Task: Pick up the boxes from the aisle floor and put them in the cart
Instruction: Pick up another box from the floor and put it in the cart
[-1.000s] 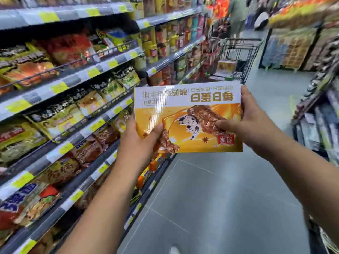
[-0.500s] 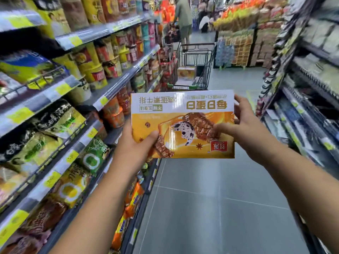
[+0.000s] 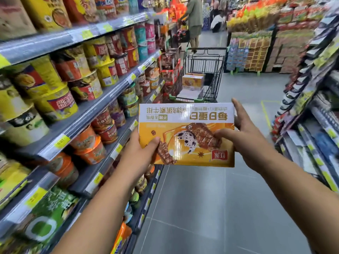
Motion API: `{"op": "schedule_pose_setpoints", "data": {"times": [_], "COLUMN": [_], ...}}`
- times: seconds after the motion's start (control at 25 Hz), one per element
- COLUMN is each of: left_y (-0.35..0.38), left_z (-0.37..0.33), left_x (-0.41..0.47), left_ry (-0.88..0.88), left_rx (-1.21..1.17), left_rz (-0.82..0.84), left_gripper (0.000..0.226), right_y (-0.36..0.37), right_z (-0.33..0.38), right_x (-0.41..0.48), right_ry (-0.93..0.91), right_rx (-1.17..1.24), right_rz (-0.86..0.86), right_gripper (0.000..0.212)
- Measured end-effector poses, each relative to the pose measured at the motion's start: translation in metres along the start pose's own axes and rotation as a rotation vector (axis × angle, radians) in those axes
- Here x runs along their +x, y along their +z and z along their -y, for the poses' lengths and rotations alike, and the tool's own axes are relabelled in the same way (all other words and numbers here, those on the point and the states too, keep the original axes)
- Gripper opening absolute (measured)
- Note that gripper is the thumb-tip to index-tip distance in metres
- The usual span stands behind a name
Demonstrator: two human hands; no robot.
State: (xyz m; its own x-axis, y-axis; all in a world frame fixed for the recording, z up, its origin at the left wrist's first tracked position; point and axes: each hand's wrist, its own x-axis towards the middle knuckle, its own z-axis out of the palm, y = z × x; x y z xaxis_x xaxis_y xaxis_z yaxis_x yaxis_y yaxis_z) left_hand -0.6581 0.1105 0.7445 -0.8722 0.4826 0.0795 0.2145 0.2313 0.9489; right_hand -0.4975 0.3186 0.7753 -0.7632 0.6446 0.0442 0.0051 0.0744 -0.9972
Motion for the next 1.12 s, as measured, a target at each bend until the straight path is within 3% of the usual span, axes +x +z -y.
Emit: {"op": "schedule_pose_setpoints", "data": {"times": [0.08,0.24,0.32,0.6,0.88,1.12], "left_y": [0.014,0.046,0.061,0.109,0.18,0.245], "left_z": [0.004,0.018,0.029,0.039,0.04,0.053], "left_x": [0.048,0.158,0.222,0.446,0.627,0.775], "left_ry": [-0.025,-0.028,-0.022,-0.055,-0.059,-0.148], "left_rx": [-0.008,-0.043,-0.045,-0.094,-0.046,0.024], "left_rz": [0.011,0.008,0.01,0.202,0.241,0.204], "left_gripper": [0.046,0.037,0.044,0.068,0.058,0.057], "right_y": [-0.005,-0.005,0.001,0.006,-0.022,-0.046], "right_z": [-0.004,-0.024,-0.037,-0.053,-0.085,-0.123], "right_x": [0.054,0.166,0.228,0.419,0.598,0.769], "right_ry": [0.026,0.041,0.053,0.086,0.116,0.165], "right_rx": [0.001,-0.023,-0.054,-0.208,-0.168,-0.105], "right_rz": [0.009,0.007,-0.011,-0.167,-0.224,-0.128], "right_gripper": [0.092,0.09,0.089,0.098,0.099,0.098]}}
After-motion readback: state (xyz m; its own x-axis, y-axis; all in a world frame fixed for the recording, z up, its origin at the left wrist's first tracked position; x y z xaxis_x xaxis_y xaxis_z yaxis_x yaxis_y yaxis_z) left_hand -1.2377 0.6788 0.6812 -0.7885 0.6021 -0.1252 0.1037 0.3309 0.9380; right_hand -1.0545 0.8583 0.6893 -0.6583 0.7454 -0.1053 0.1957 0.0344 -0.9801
